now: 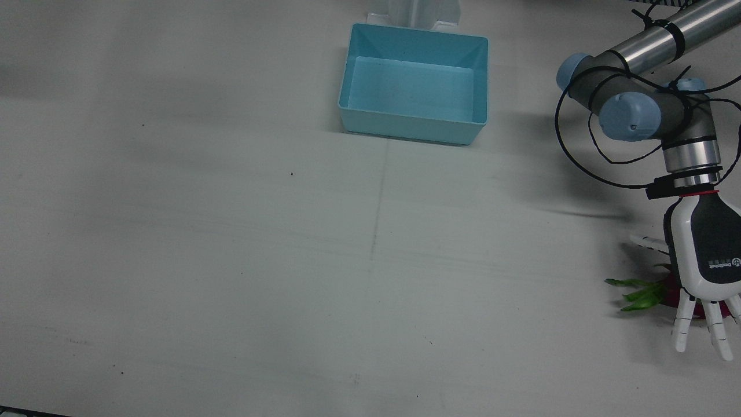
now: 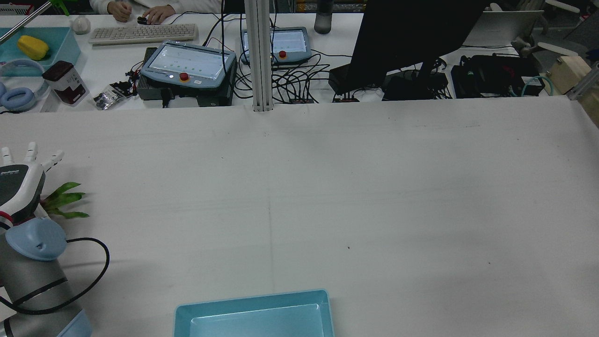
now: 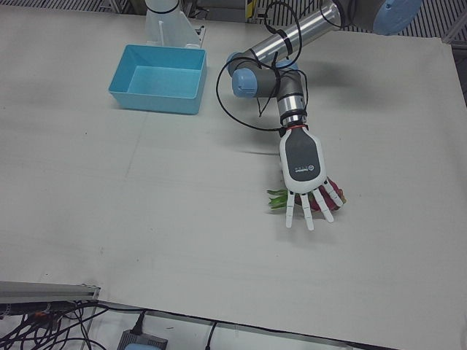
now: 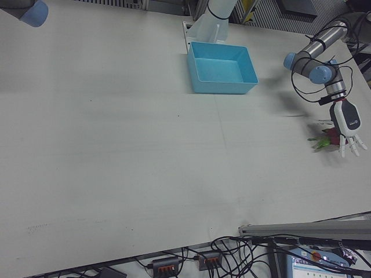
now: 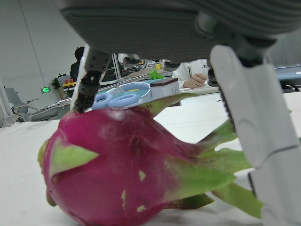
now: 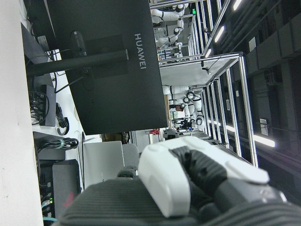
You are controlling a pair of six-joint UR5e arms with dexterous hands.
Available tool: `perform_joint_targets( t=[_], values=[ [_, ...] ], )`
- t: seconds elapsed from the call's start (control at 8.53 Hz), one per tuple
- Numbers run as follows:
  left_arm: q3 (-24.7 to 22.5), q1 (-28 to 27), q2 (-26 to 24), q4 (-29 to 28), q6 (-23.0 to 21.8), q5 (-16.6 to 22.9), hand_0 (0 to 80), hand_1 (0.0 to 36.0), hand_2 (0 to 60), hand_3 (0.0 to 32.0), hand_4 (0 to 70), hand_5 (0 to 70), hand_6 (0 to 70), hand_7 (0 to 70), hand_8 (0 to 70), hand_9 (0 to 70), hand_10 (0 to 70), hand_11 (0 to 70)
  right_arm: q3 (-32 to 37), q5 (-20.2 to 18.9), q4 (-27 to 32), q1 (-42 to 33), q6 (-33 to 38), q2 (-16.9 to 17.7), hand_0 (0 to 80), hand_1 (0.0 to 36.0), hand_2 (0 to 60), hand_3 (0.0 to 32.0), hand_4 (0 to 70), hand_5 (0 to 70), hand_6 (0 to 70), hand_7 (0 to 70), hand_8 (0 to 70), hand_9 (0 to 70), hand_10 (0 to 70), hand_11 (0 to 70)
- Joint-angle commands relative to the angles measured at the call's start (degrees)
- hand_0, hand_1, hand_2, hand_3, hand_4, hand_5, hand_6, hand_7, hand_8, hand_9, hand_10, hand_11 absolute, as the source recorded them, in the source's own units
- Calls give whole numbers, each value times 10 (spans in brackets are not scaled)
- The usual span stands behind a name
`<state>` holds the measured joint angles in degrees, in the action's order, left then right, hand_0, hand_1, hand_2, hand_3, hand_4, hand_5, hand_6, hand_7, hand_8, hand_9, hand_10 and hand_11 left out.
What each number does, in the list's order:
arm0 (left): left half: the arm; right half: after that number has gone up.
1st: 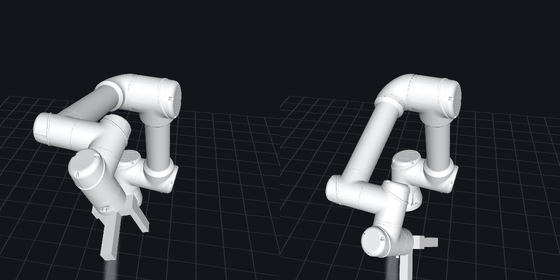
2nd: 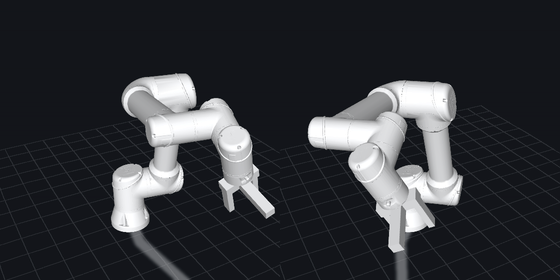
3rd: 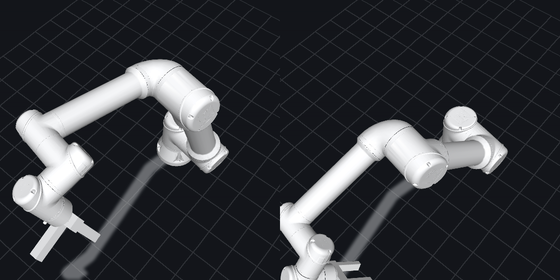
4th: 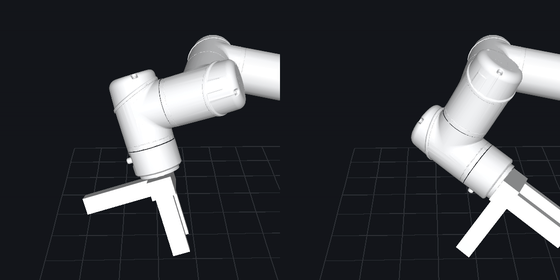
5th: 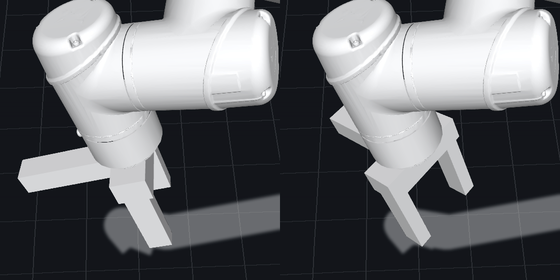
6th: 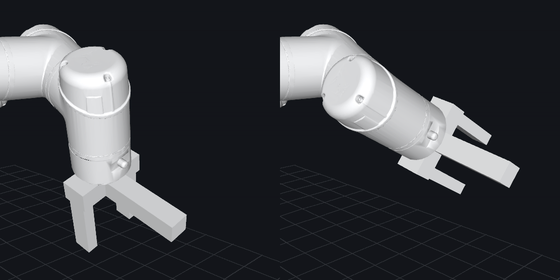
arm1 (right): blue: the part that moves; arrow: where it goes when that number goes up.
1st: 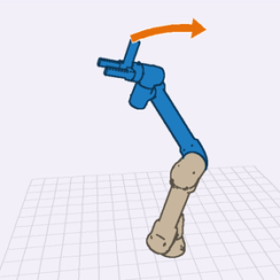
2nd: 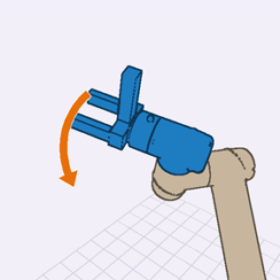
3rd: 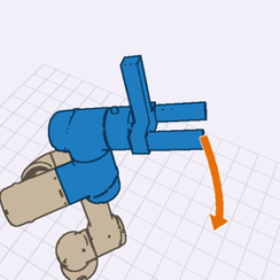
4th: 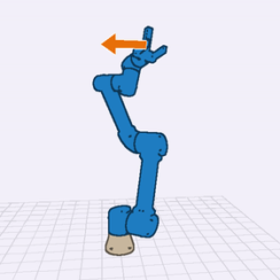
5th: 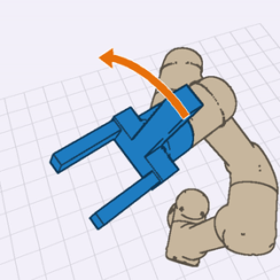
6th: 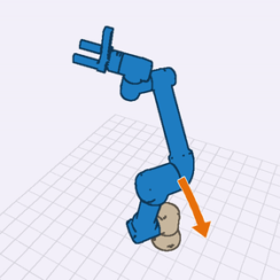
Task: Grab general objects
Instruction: 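Lower the left hand down around the pink dragon fruit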
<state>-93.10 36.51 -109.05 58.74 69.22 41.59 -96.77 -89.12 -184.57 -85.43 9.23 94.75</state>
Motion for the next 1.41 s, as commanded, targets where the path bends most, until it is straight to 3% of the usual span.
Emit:
perform_joint_targets(
  t=[0.0,0.23,0.7,0.82,0.94,1.05,1.17,1.29],
  values=[
    [47,-2,1,-21,-15,-5,480,134,0,276,0,0,0,0,0,0,0,0,0,0,0,0,0,0,0,0,0,0,0,0,0,0,0,0,0,0],
    [78,2,0,-42,-16,-5,481,135,0,260,11,0,0,0,0,0,0,0,0,0,0,0,0,0,0,0,0,0,0,0,0,0,0,0,0,0],
    [85,6,1,-56,-15,-8,485,139,0,226,23,0,0,0,0,0,0,0,1,0,0,0,0,0,0,0,0,0,0,0,0,0,0,0,0,0],
    [86,4,1,-57,-15,-24,486,141,0,144,2,182,0,0,0,0,0,0,1,0,0,0,0,0,0,0,0,0,0,0,0,0,0,0,0,0],
    [86,1,1,-55,-15,-42,490,145,1,42,0,647,0,0,0,0,0,0,1,0,0,0,0,0,0,0,0,0,0,0,0,0,0,0,0,0],
    [91,2,1,-62,-15,-44,490,153,26,0,0,700,0,0,0,0,0,0,1,0,0,0,0,0,0,0,0,0,0,0,0,0,0,0,0,0],
    [108,3,2,-79,-15,-44,484,159,106,0,0,700,38,82,0,2,6,25,1,0,0,0,0,0,0,0,0,0,0,0,0,0,0,0,0,0],
    [121,4,2,-86,-15,-45,482,161,139,0,0,700,55,106,1,7,12,33,1,0,0,0,0,0,0,0,0,0,0,0,0,0,0,0,0,0]
  ],
)
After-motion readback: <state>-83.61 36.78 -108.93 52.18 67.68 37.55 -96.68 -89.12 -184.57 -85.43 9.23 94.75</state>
